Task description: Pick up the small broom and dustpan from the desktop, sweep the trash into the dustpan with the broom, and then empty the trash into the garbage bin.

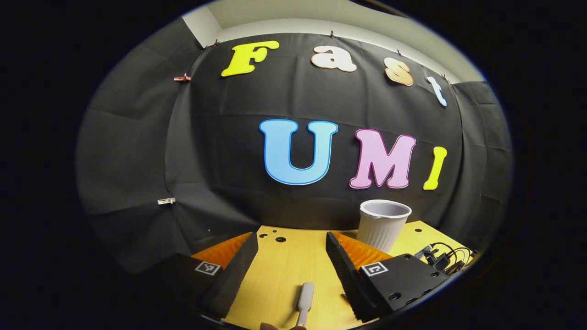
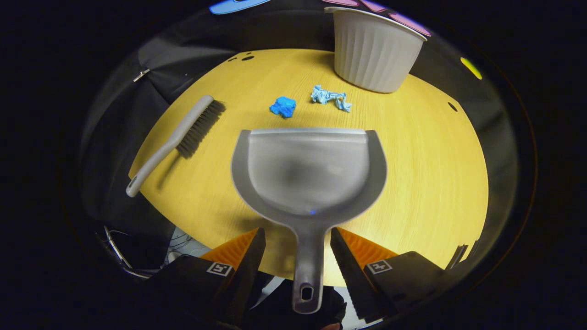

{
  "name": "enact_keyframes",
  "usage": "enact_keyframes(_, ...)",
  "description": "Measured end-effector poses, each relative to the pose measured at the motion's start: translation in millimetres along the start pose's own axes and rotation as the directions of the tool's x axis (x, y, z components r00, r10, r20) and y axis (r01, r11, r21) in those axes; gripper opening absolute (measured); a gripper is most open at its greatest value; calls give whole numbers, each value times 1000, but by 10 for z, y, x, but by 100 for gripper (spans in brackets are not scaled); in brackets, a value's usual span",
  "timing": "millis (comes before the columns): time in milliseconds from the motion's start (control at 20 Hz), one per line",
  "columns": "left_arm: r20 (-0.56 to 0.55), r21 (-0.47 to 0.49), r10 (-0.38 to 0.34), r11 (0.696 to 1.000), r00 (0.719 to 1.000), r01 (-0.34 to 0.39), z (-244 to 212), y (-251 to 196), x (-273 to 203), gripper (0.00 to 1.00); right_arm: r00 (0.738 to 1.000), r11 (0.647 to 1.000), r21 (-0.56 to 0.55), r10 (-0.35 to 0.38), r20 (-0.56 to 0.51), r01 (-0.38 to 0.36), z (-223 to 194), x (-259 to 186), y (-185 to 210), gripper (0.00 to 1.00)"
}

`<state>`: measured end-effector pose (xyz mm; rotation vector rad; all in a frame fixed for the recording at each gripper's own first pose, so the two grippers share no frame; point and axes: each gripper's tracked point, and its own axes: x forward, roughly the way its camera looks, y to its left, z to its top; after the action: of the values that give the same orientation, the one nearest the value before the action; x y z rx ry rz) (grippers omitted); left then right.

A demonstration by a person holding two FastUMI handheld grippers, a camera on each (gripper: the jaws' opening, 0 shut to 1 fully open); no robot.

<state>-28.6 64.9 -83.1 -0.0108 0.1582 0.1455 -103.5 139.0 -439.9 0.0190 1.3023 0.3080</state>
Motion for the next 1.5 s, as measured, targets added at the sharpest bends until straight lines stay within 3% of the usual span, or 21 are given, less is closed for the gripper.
enact_keyframes(250,-31,1,9,1000,999,-9,-119,41,9,96,998,999,-14,-52,-33,51,-26,283,-59,87)
enact_keyframes(350,-49,-2,11,1000,999,-11,-183,39,13,96,999,999,-15,-37,-36,37,-47,318,-37,88)
enact_keyframes(400,-55,-5,13,1000,998,-13,-217,41,8,92,999,999,-11,-39,-19,39,-29,340,-55,83)
enact_keyframes(500,-62,-11,17,1000,998,-17,-236,42,17,96,999,999,-16,-36,-15,36,15,337,-67,59)
enact_keyframes(550,-65,-12,18,1000,998,-18,-257,34,29,96,999,999,-17,-39,-19,39,10,328,-75,58)
enact_keyframes(700,-72,-9,19,1000,997,-19,-301,13,71,96,998,999,-20,-31,-49,30,6,358,-91,34)
enact_keyframes(750,-77,-6,17,1000,997,-18,-334,8,93,96,999,999,-30,-21,-44,20,30,355,-99,39)
enact_keyframes(900,-109,-6,9,1000,994,-10,-477,-30,153,92,999,998,-56,13,-51,-15,4,333,-128,39)
enact_keyframes(950,-126,-10,5,1000,992,-6,-529,-38,180,95,999,997,-76,18,-40,-21,8,339,-185,38)
enact_keyframes(1000,-145,-15,0,1000,989,-2,-604,-57,212,96,999,995,-101,26,-21,-28,22,340,-244,31)
enact_keyframes(1050,-166,-20,-6,1000,986,3,-671,-66,241,95,999,992,-124,30,-13,-31,-2,309,-315,36)
enact_keyframes(1100,-194,-24,-11,1000,981,7,-769,-76,253,95,999,989,-141,35,-11,-36,-38,296,-381,35)
enact_keyframes(1150,-224,-29,-18,1000,974,12,-866,-87,280,96,999,987,-156,43,-10,-44,-52,272,-444,30)
enact_keyframes(1300,-353,-66,-49,997,934,28,-1256,-151,340,96,998,975,-217,55,6,-52,-53,187,-662,39)
enact_keyframes(1350,-403,-85,-68,996,913,36,-1423,-190,334,96,998,971,-233,60,13,-55,-49,161,-734,34)
enact_keyframes(1500,-549,-127,-121,990,827,61,-1934,-345,370,96,998,968,-243,64,5,-61,-40,147,-943,34)
